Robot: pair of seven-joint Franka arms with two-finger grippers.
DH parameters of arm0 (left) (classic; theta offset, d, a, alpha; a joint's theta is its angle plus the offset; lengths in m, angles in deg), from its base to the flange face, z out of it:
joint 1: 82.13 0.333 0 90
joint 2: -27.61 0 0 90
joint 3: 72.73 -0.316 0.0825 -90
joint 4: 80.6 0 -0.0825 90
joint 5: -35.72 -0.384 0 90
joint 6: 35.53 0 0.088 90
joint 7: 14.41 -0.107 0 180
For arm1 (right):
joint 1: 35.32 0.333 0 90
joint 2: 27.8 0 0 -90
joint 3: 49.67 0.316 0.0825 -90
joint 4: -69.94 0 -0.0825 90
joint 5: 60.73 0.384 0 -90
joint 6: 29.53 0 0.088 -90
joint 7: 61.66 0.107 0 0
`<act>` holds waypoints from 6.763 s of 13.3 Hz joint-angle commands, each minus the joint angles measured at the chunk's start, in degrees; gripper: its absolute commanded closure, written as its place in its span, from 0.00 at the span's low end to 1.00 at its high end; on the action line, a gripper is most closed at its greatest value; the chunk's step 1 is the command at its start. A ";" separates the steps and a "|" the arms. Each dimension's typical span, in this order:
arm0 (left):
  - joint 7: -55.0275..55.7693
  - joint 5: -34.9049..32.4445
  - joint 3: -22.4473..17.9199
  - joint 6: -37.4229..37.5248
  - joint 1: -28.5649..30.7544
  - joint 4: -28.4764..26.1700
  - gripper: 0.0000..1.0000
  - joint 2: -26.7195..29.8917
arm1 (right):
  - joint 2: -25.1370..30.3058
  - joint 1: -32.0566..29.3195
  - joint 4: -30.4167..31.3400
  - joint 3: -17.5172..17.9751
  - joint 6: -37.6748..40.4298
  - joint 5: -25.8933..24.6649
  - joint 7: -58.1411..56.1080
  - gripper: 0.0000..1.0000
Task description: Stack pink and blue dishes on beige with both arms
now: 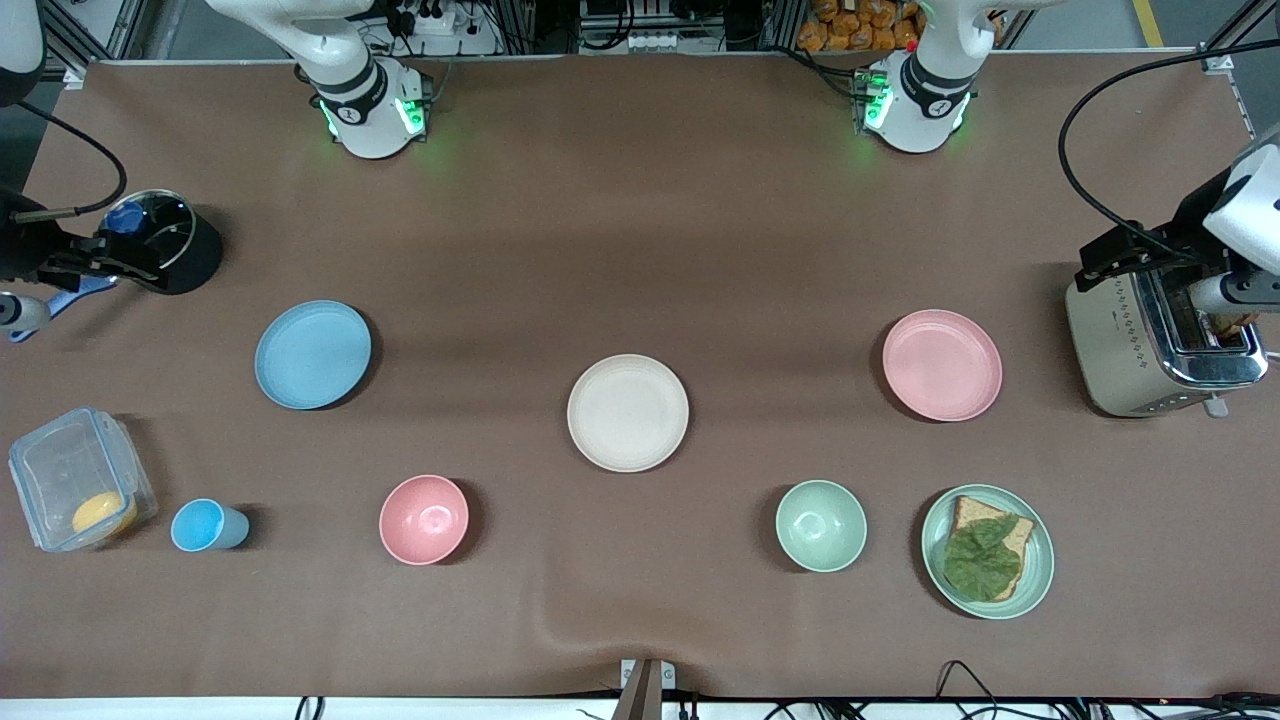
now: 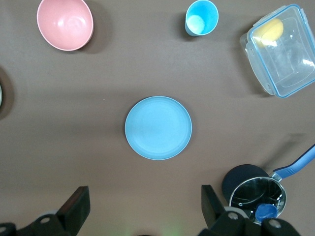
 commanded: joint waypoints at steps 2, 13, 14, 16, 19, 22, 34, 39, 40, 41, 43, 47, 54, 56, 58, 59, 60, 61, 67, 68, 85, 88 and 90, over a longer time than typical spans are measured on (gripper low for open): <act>0.26 0.23 0.08 1.33 0.09 1.49 0.00 -0.62 | -0.41 -0.45 -1.06 0.66 0.86 -0.71 0.95 0.00; -0.97 -1.26 -0.27 2.13 1.58 1.22 0.00 -12.44 | -7.60 -2.90 -0.62 0.39 1.38 -0.98 -7.83 0.00; -1.67 -1.17 -0.27 0.82 1.76 1.23 0.00 -15.79 | -8.74 -3.96 -0.36 0.31 0.86 -0.89 -7.75 0.00; -3.07 -1.44 -0.27 -2.17 1.85 0.96 0.00 -21.24 | -9.98 -6.85 2.52 0.39 -2.55 -0.89 -8.79 0.00; -8.68 -2.05 -0.36 -7.69 2.11 -1.05 0.00 -26.70 | -9.98 -10.11 9.90 0.48 -10.19 -0.71 -14.67 0.00; -9.94 -2.05 -0.28 -15.86 3.68 -8.94 0.00 -26.72 | -10.16 -13.71 19.12 0.48 -21.87 2.35 -20.99 0.00; -12.84 -5.22 -0.10 -31.36 7.38 -21.01 0.90 -29.53 | -25.45 -17.77 25.75 0.57 -37.99 15.72 -32.97 0.00; -13.27 -4.78 0.16 -29.61 7.21 -19.61 1.00 -28.04 | -26.86 -16.89 25.75 0.74 -37.73 16.78 -32.97 0.17; -13.27 -3.47 0.25 -26.64 7.21 -17.86 1.00 -27.78 | -26.86 -16.45 25.66 0.66 -37.38 16.78 -32.97 0.53; -13.27 -1.63 0.34 -22.70 6.77 -14.80 1.00 -27.77 | -26.86 -16.36 25.57 0.66 -37.20 16.78 -32.97 0.79; -13.19 0.84 1.91 -14.26 6.42 -7.86 1.00 -28.12 | -26.86 -15.93 25.40 0.66 -37.11 16.78 -32.97 1.00; -12.92 8.81 5.60 -9.39 6.07 -1.34 1.00 -28.21 | -26.77 -15.48 22.95 0.66 -34.76 16.78 -32.10 1.00; -0.92 20.54 8.86 -13.84 -5.87 9.04 1.00 -36.20 | -26.51 -15.39 18.45 0.66 -27.10 16.60 -30.86 1.00; 4.19 20.53 8.69 -21.30 -11.66 10.10 1.00 -39.10 | -26.51 -15.31 17.49 0.66 -25.96 16.52 -30.86 1.00; 9.82 20.54 8.87 -29.65 -15.88 10.19 1.00 -41.47 | -26.51 -15.31 16.78 0.66 -24.72 16.52 -30.86 1.00; 11.67 20.54 8.78 -32.91 -18.08 10.10 1.00 -42.44 | -26.42 -15.31 16.69 0.66 -24.72 16.43 -30.86 1.00; 12.82 20.54 8.78 -35.38 -19.67 10.19 1.00 -43.93 | -26.42 -15.31 16.52 0.66 -24.72 16.43 -30.86 1.00; 14.05 20.54 8.87 -39.14 -20.90 10.19 1.00 -45.16 | -26.42 -15.31 16.43 0.66 -24.72 16.43 -30.86 1.00; 20.39 20.80 8.95 -44.90 -25.05 9.84 1.00 -45.88 | -26.25 -11.01 10.56 0.66 -16.31 16.34 -23.77 1.00; 20.47 20.89 8.95 -44.72 -25.57 9.14 1.00 -45.70 | -26.25 -9.70 9.32 0.66 -14.37 16.43 -20.87 1.00; 11.71 -4.95 7.37 -16.35 -10.83 9.49 0.00 -27.35 | -32.39 24.05 -1.41 0.74 -23.46 24.78 22.21 1.00; 9.05 -4.95 7.28 -9.59 -7.38 9.58 0.00 -21.12 | -35.03 27.14 -2.20 0.83 -30.24 25.83 23.54 1.00; 8.44 -4.52 7.98 -4.66 -4.32 10.01 0.00 -16.98 | -36.08 28.11 -2.55 0.83 -31.92 26.01 23.63 1.00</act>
